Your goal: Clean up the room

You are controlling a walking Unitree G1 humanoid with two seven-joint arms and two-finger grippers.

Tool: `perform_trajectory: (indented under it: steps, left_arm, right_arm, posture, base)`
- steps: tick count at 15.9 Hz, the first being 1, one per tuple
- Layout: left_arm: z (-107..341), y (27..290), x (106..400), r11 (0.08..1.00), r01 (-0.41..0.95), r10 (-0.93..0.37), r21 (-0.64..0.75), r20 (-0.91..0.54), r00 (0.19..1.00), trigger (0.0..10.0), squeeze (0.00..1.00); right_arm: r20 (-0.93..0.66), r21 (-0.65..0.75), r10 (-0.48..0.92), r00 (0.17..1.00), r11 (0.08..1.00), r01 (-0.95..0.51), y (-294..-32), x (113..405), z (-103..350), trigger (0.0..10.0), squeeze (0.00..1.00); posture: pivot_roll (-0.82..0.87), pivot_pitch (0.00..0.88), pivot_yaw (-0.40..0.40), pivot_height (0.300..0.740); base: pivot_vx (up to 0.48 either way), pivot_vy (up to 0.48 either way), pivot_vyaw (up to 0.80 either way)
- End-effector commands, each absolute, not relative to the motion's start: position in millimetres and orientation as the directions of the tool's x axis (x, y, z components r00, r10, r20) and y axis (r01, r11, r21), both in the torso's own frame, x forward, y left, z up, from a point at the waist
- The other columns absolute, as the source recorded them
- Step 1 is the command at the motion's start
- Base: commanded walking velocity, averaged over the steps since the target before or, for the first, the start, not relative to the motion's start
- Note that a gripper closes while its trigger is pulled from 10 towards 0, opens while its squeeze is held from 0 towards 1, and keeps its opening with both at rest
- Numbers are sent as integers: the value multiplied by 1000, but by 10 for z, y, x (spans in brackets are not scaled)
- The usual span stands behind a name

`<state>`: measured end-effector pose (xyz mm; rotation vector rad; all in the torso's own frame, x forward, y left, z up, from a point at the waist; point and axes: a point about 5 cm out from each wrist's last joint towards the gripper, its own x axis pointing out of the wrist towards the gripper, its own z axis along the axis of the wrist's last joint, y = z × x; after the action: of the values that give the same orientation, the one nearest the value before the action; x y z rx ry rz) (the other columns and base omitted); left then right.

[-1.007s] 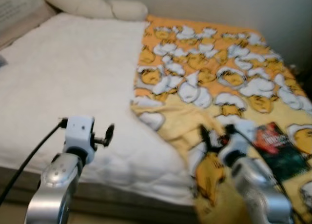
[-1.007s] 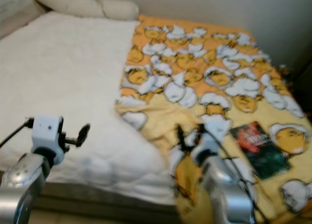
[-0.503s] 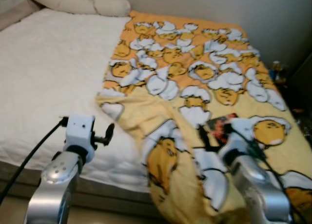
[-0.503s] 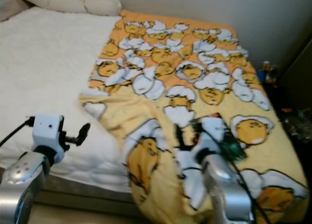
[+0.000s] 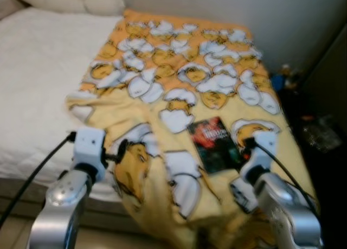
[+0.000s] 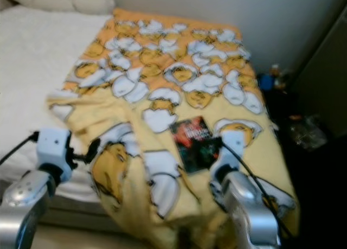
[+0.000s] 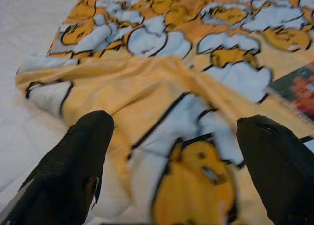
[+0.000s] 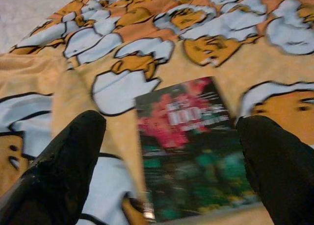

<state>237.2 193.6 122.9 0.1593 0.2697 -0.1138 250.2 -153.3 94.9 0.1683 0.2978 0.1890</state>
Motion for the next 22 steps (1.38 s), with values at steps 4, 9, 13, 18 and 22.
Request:
perform_trajectory:
  steps: [4,9,13,18,22]
  left_arm:
    - [1252,1887,2387,980,148,-109,135,-265,958,10000,1000]
    - [1252,1887,2387,980,148,-109,135,-265,958,10000,1000]
    - [1246,1884,2383,978,152,-110,140,-268,957,10000,965]
    - [1256,1875,2398,979,143,-101,147,-264,959,10000,0]
    - [1254,1877,2405,979,142,-101,143,-263,960,10000,0]
  right_arm:
    - [-265,179,184,946,974,-139,-1617,2506,979,10000,0]
    - [-265,179,184,946,974,-139,-1617,2506,979,10000,0]
    - [-286,197,233,930,964,-181,-1569,2460,937,10000,0]
    - [-301,217,293,907,948,-234,-1509,2418,915,10000,0]
    - [-303,215,301,904,946,-243,-1503,2421,912,10000,0]
  posture:
    - [-78,0,-34,740]
    - [-78,0,-34,740]
    - [-89,0,-34,740]
    - [-90,0,-35,740]
    - [-92,0,-36,740]
  base:
    - [0,-424,0]
    - [0,-424,0]
    - [0,-318,0]
    - [0,0,0]
    - [0,0,0]
